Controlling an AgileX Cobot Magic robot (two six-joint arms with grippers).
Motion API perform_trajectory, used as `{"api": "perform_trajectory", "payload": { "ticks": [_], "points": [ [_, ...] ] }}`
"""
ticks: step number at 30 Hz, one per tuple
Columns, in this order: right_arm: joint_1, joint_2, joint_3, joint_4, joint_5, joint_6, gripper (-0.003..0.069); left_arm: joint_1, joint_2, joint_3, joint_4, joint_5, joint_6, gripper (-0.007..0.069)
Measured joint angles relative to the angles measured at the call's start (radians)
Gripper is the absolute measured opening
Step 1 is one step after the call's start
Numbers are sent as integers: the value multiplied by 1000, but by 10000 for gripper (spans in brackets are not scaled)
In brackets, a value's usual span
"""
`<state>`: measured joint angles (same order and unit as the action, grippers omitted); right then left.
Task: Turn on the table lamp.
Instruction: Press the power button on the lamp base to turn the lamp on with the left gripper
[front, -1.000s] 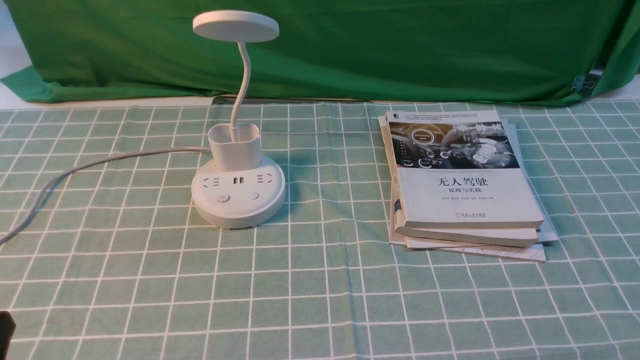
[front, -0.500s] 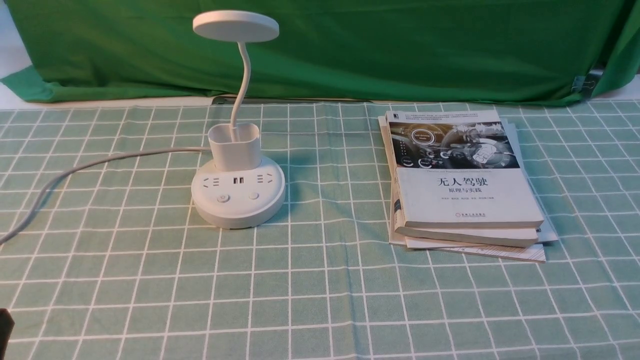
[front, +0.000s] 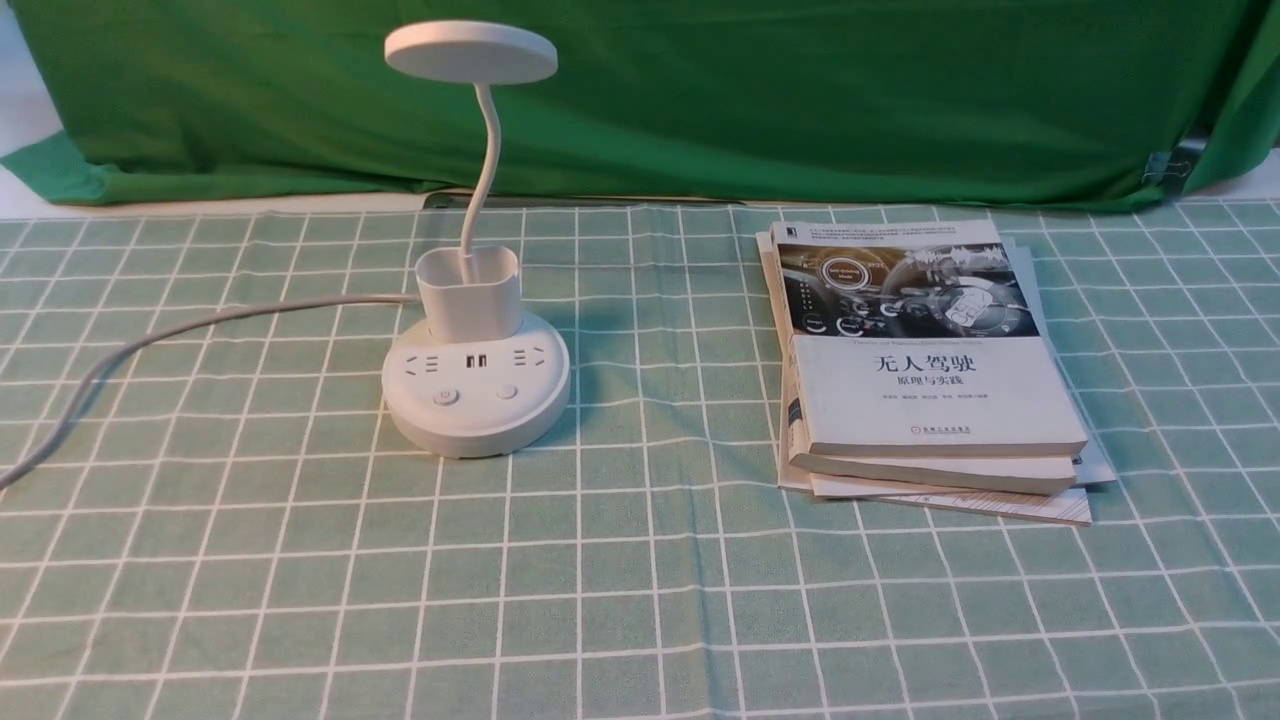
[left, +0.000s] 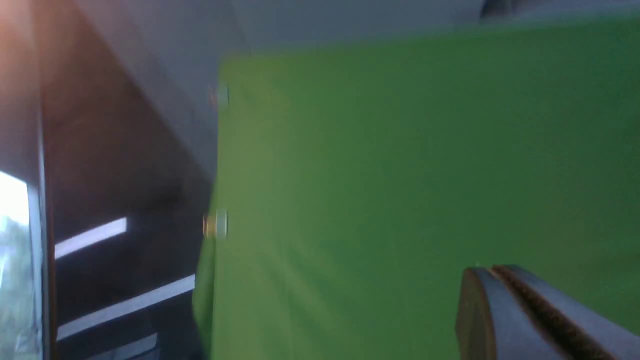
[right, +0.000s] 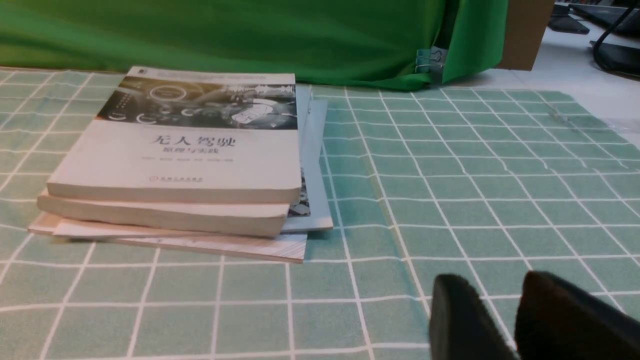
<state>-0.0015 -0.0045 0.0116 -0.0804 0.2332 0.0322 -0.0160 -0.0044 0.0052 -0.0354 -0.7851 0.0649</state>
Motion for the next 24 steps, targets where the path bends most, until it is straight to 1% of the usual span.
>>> {"api": "perform_trajectory", "payload": {
  "ticks": [1,2,3,4,5,6,7,10,11,12,13,15,16,17,18,19,20,21,22,23,24],
  "points": [
    [0,0,0,0,0,0,241,0,0,0,0,-40,-51,1],
    [0,0,0,0,0,0,241,0,0,-7,-4,-72,-166,1],
    [0,0,0,0,0,0,241,0,0,-25,-4,-49,-231,1],
    [0,0,0,0,0,0,241,0,4,-68,-4,6,-286,1],
    [0,0,0,0,0,0,241,0,17,-117,-2,89,-329,1],
    [0,0,0,0,0,0,241,0,40,-206,8,258,-368,1],
    [0,0,0,0,0,0,241,0,83,-284,28,448,-387,1],
    [0,0,0,0,0,0,241,0,243,-455,76,808,-406,1],
    [0,0,0,0,0,0,241,0,311,-486,79,898,-408,1],
    [0,0,0,0,0,0,241,0,311,-491,79,912,-407,1],
    [0,0,0,0,0,0,241,0,408,-504,63,987,-408,1],
    [0,0,0,0,-1,0,241,0,560,-505,-17,1045,-364,1],
    [0,0,0,0,-1,0,241,0,640,-507,-75,1063,-294,1],
    [0,0,0,0,-1,0,241,-1,720,-515,-170,1079,-201,1],
    [0,0,0,0,-1,0,241,-11,799,-532,-308,1092,-95,1],
    [0,0,0,0,-1,0,241,-13,831,-536,-331,1098,-52,1],
    [0,0,0,0,-1,0,241,-34,939,-568,-486,1119,97,1],
    [0,0,0,0,-1,0,241,-65,1030,-614,-594,1134,192,1],
    [0,0,0,0,-1,0,241,-70,1045,-621,-605,1137,204,1],
    [0,0,0,0,-1,0,241,-113,1145,-677,-643,1146,253,-2],
    [0,0,0,0,-1,0,241,-142,1211,-711,-641,1146,260,-3]
  ]
}}
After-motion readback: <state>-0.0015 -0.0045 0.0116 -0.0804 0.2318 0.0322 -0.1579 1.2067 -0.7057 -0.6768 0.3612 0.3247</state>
